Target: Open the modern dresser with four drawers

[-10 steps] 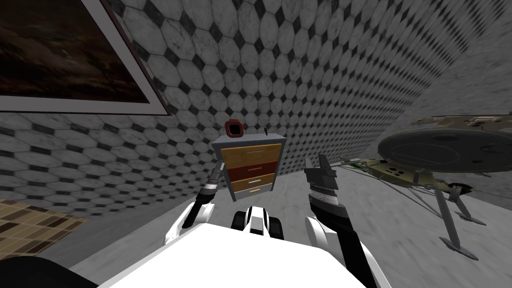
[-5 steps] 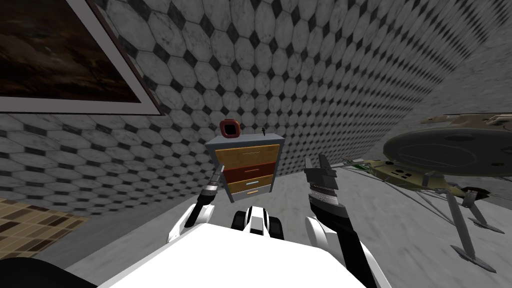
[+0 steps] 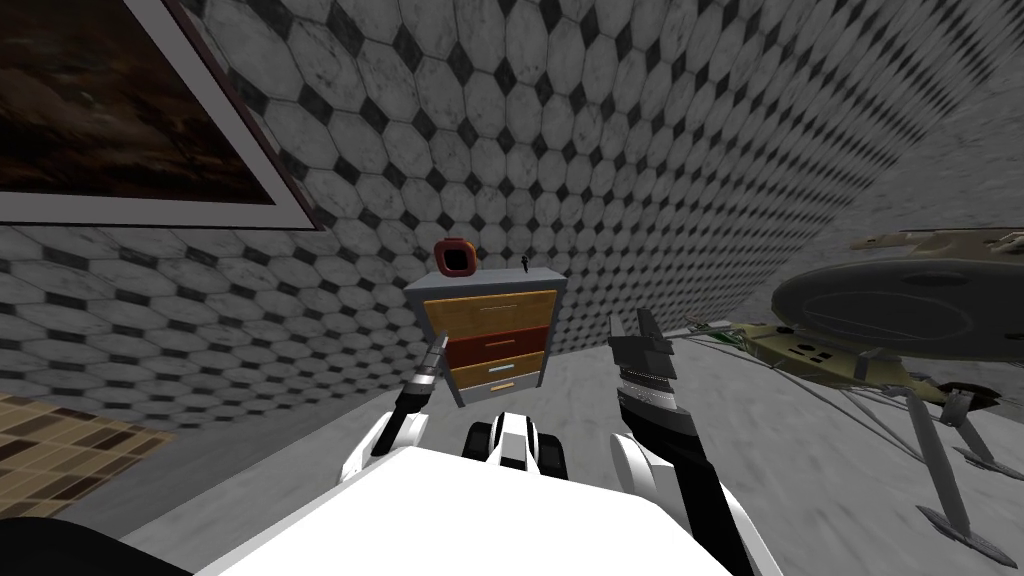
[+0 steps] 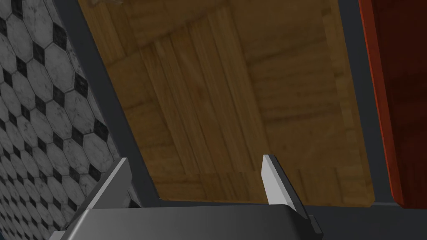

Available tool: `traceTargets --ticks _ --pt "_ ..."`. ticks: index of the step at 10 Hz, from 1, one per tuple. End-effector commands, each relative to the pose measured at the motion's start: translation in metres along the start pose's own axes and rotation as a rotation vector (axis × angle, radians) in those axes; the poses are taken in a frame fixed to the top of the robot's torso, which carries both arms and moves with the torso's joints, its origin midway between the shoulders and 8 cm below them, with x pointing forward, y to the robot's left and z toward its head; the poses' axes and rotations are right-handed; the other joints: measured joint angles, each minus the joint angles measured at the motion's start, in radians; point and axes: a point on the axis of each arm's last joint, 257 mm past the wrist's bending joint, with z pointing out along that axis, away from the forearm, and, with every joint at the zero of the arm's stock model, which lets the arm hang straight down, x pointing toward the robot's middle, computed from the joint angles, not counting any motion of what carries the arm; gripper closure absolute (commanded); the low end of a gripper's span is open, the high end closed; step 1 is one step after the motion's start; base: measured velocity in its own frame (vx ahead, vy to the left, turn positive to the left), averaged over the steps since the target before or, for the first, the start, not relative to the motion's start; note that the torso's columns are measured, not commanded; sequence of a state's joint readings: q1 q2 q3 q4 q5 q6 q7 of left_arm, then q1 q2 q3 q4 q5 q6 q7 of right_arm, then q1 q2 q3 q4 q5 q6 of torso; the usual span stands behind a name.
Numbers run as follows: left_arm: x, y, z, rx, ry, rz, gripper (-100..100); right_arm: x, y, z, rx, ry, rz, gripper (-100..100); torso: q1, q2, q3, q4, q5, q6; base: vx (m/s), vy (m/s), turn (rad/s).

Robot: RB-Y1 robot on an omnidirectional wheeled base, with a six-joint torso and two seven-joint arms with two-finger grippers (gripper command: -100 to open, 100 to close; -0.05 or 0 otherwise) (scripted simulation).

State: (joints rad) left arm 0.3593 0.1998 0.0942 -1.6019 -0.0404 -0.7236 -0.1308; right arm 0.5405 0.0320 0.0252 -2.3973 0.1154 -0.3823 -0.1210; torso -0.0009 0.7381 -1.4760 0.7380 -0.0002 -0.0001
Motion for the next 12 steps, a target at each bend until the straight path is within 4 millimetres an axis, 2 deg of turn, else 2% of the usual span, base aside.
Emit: traceTargets --ticks 1,9,10,12 --pt "0.001 0.021 -0.008 -0.038 -0.001 -0.001 -100 0.000 0.000 0.000 0.000 0.000 0.000 0 -0.001 -0.001 -0.001 0.000 0.000 0.000 0.053 -0.069 0.017" --pt "0.008 0.078 -0.035 -0.147 -0.010 -0.014 -100 0.000 0.000 0.000 0.000 0.000 0.000 0 0.002 0.001 0.000 0.000 0.001 0.000 0.042 -0.060 0.021" --pt "0.008 0.079 -0.035 -0.148 -0.010 -0.014 -100 0.000 0.000 0.000 0.000 0.000 0.000 0 0.001 0.000 0.000 0.000 0.000 0.000 0.032 -0.047 0.012" --pt "0.012 0.097 -0.047 -0.188 -0.015 -0.023 -100 0.000 0.000 0.000 0.000 0.000 0.000 0 0.000 0.000 0.000 0.000 0.000 0.000 0.043 -0.065 0.023"
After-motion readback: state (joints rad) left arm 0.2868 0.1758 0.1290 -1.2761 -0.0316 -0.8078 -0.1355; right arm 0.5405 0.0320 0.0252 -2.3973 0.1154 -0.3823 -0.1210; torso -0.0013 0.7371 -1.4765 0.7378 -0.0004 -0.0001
